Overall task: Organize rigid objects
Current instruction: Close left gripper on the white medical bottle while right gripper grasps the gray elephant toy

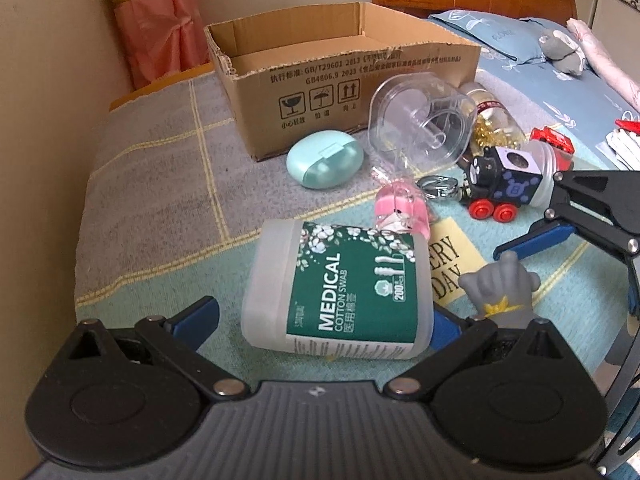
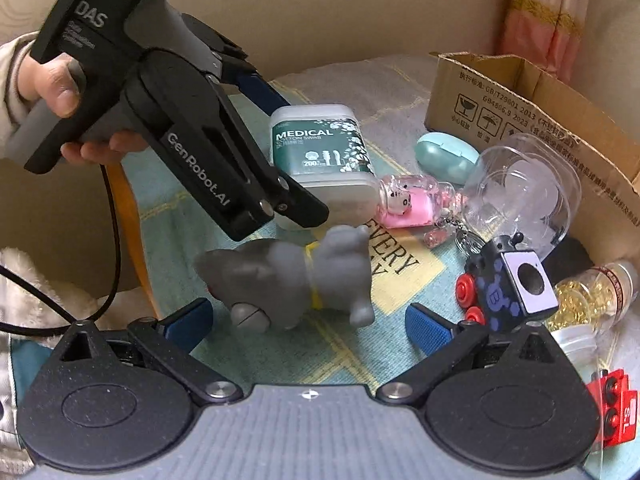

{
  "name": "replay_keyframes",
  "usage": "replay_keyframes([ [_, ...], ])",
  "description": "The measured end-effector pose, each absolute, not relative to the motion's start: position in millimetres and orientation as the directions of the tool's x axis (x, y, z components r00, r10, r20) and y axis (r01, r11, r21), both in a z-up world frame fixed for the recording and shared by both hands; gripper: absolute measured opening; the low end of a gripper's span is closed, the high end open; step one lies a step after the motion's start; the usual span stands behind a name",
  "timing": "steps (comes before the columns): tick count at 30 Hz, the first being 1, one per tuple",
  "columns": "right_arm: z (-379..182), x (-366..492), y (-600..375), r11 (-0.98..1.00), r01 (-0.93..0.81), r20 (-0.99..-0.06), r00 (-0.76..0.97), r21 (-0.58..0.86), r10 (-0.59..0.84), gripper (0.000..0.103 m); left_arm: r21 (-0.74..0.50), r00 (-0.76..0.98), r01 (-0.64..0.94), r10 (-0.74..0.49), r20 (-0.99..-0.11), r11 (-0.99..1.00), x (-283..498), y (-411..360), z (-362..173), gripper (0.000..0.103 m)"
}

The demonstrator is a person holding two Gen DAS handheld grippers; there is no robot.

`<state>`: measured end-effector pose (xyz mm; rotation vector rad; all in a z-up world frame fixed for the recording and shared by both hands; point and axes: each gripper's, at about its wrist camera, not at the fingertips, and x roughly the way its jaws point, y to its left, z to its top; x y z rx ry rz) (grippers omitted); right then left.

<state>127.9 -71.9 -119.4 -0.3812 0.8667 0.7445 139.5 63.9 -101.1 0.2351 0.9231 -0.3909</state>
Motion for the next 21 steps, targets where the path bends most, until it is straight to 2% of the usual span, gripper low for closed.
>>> replay_keyframes([
  [18,-116.5,125.7,-57.4,0.697,-0.717,-0.785,0.444,-0.022,0.432,0.103,0.018,0.532,0.427,-0.235,-0.813,0.904,140.8,65.2,-106.8,0.102],
  [21,-109.9,119.6,-53.6,0.675,-0.734,-0.779,0.461,-0.066,0.425,0.099,0.026,0.536,0.431,-0.232,-0.812,0.902,140.7,64.6,-106.6,0.102],
])
